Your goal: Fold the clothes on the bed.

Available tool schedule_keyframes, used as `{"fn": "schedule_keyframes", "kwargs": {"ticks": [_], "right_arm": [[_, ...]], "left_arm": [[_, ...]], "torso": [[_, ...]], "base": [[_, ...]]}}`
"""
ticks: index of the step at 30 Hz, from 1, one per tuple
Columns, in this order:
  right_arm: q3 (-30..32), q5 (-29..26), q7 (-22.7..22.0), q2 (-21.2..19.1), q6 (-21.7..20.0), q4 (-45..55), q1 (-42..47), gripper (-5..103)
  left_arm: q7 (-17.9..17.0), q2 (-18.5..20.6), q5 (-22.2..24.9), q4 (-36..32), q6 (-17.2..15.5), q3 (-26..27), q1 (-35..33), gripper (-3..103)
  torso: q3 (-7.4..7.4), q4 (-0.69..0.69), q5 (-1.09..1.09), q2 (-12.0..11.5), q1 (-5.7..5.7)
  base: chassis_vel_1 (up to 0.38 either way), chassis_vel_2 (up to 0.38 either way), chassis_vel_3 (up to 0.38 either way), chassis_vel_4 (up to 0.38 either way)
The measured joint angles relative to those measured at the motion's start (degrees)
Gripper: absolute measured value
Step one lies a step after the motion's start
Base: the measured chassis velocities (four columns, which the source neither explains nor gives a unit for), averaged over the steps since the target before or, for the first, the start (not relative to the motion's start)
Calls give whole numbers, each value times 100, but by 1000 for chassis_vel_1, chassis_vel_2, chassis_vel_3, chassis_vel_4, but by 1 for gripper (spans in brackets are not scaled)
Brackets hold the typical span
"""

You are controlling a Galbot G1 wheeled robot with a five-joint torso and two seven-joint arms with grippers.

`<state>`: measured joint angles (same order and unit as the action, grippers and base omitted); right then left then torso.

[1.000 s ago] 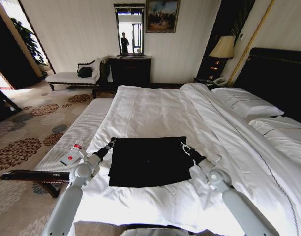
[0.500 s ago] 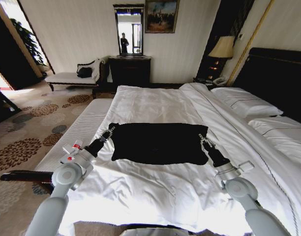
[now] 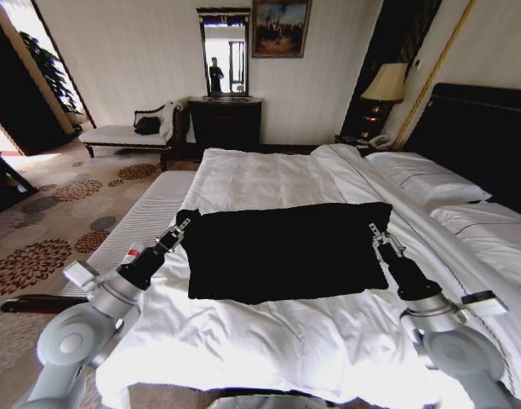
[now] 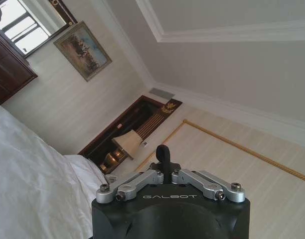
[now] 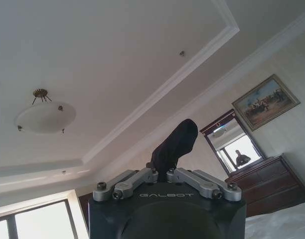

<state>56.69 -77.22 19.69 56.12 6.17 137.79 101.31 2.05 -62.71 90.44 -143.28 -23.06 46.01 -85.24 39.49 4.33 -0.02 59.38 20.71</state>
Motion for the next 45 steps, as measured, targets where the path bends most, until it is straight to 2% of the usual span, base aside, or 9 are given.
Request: {"fn": "schedule_keyframes", "kwargs": {"ticks": [2,8,10,14,20,24,28,36,45], "right_arm": [[63,-25,-157,2,-22,153,80,1],[254,-291,-2306,-239,-555,605,108,1],[31,-284,-3070,-392,-933,531,-150,1],[-924,-56,-3525,-689,-1263,-446,-992,1],[-2804,28,-3583,-968,-1408,-2192,-2629,1],[-4466,514,-3184,-687,-1222,-4313,-4435,1],[-4984,713,-2871,-431,-1012,-5370,-5094,1],[-5292,985,-2497,-145,-657,-6128,-5714,1],[-5136,903,-2297,-259,-232,-5759,-5373,1]], "left_arm": [[-89,-26,16,-23,-3,5,-50,2],[-345,-105,76,-50,-61,43,-238,2],[-402,-78,40,-44,-87,-16,-139,2],[-539,44,-171,625,-235,-428,310,2],[-504,38,-1030,2475,-319,-1459,1408,2],[-254,-264,-1987,4981,-104,-2300,2764,2],[-76,-448,-2274,5862,24,-2508,3412,2],[61,-710,-2539,6557,245,-2718,4101,2],[222,-356,-2450,6081,450,-2641,3636,2]], "torso": [[0,0,0,0,0],[1,-1,-2,0,0],[1,-1,-2,0,0],[1,2,0,0,0],[3,-2,-2,-2,2],[5,-3,-2,-4,5],[5,1,0,-4,6],[2,2,-1,-3,3],[0,-1,-2,-1,0]], "base": [[0,0,0,0],[0,0,0,0],[0,0,0,0],[0,0,0,0],[0,0,0,0],[0,0,0,0],[0,0,0,0],[0,0,0,0],[0,0,0,0]]}}
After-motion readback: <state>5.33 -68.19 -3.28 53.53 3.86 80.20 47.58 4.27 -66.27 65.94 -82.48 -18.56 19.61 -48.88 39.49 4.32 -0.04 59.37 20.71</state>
